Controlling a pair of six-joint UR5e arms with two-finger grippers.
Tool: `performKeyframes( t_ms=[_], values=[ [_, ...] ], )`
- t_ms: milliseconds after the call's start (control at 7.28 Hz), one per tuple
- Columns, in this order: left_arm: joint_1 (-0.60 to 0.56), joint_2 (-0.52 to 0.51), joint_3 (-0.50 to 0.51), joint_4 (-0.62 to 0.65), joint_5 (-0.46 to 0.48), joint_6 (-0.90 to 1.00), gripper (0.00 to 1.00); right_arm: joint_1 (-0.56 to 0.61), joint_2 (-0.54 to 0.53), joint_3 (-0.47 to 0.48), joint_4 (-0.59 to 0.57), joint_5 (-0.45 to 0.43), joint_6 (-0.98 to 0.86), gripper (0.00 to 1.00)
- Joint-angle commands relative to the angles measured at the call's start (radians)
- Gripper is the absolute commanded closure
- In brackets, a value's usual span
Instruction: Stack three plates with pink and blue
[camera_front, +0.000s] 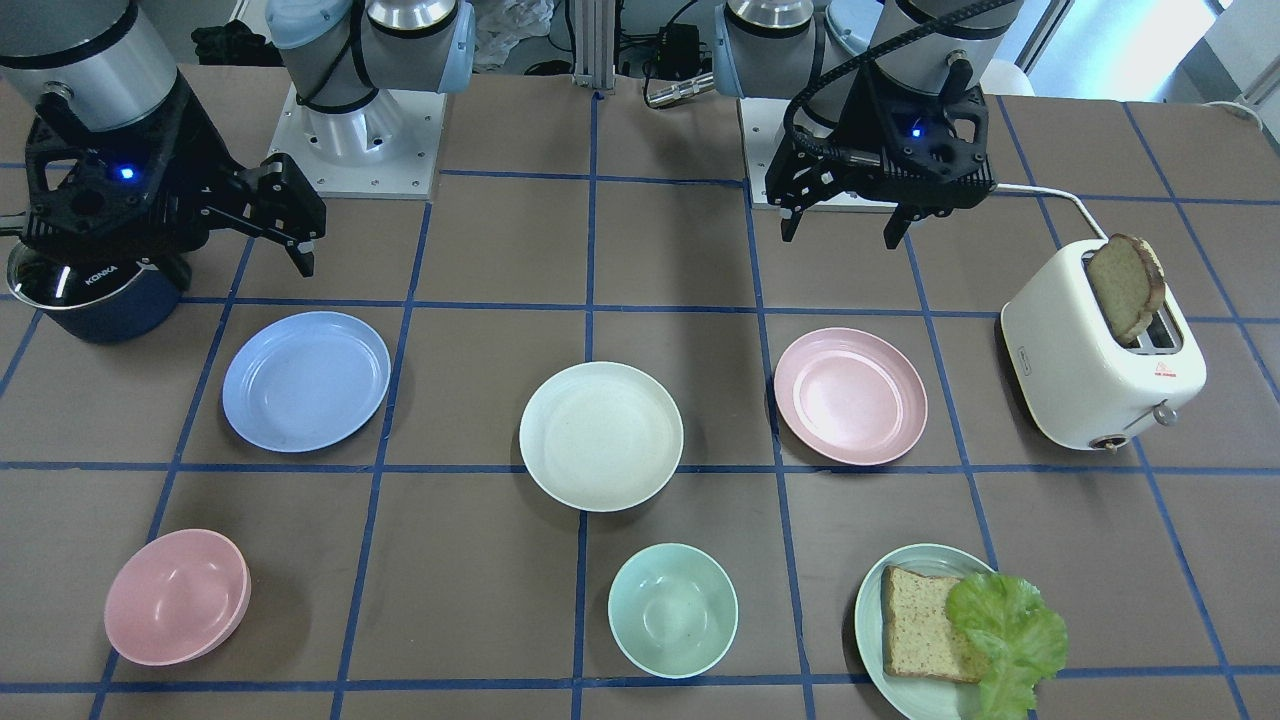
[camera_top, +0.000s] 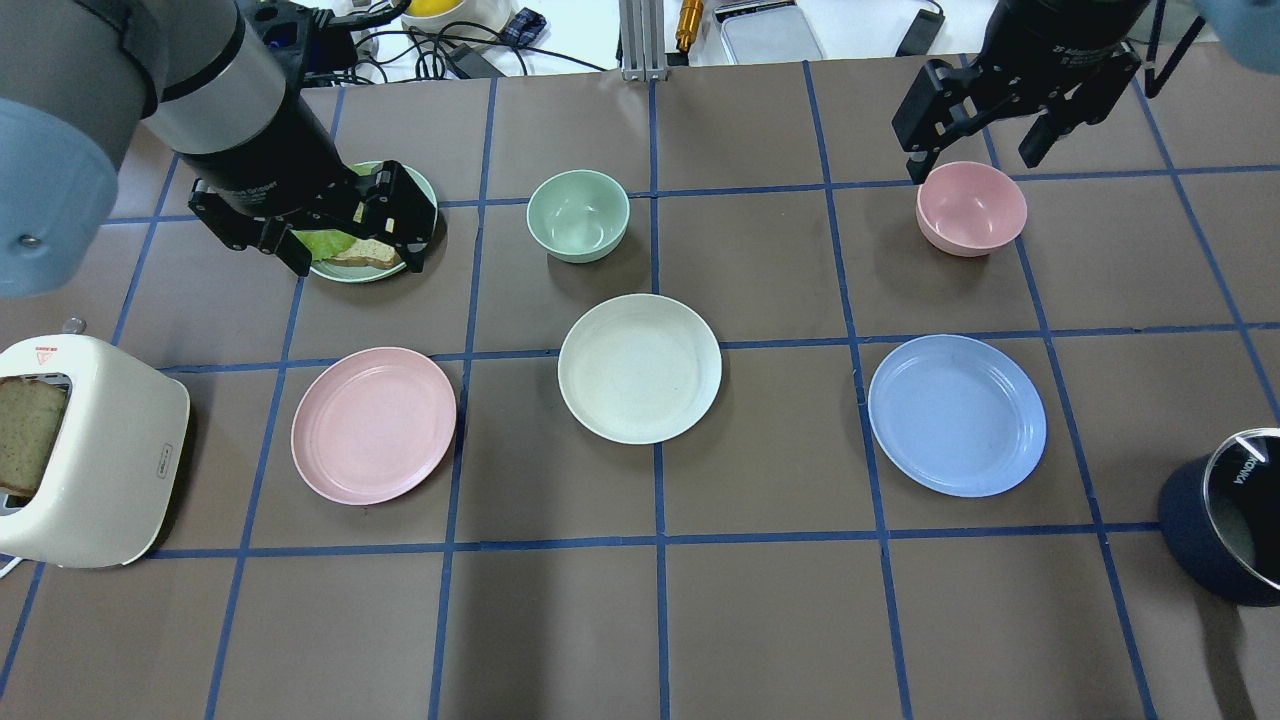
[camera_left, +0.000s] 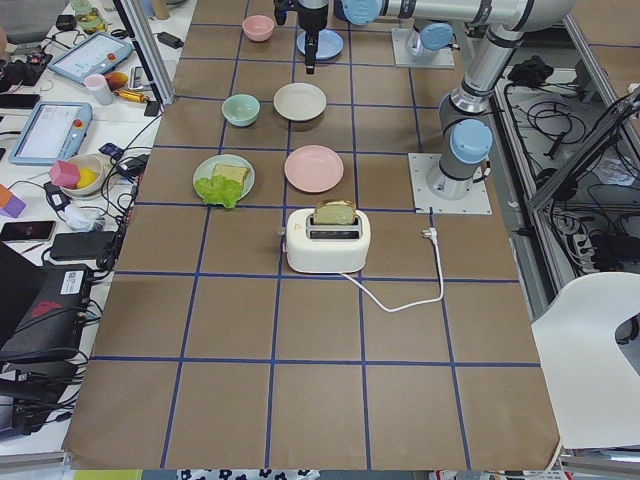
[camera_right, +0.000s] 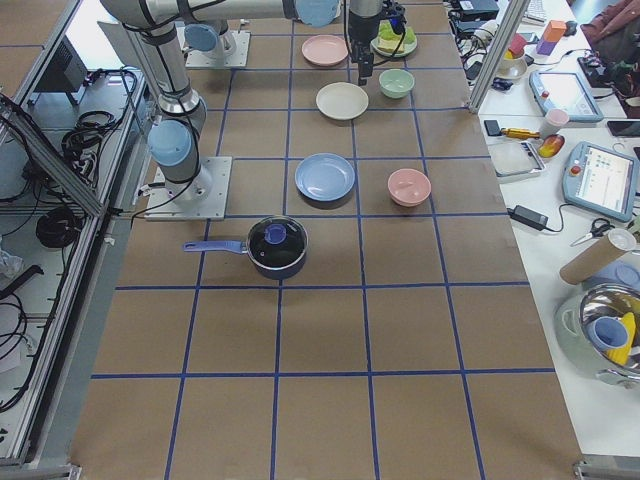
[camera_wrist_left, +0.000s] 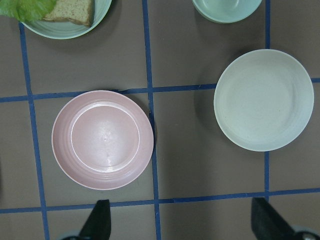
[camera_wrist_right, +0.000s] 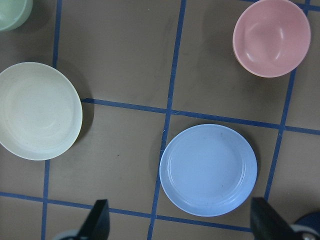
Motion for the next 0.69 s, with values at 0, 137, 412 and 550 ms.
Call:
performKeyframes(
  t_ms=[0, 137, 412, 550],
  values=[
    [0.001, 0.002, -0.003, 0.0, 0.0, -0.005, 0.0, 0.0, -0.002, -0.007, 0.027, 0.011, -0.003, 0.0],
    [0.002, 0.01, -0.003, 0.0, 0.0, -0.004, 0.0, 0.0, -0.001, -0.009, 0.059, 0.007, 0.006, 0.0],
    [0.004, 0.01, -0.004, -0.002, 0.0, -0.005, 0.0, 0.0, 0.004, -0.016, 0.056, -0.003, 0.059, 0.0],
    [0.004, 0.01, -0.004, -0.002, 0.001, -0.008, 0.0, 0.0, 0.001, -0.015, 0.054, -0.003, 0.063, 0.0]
  ],
)
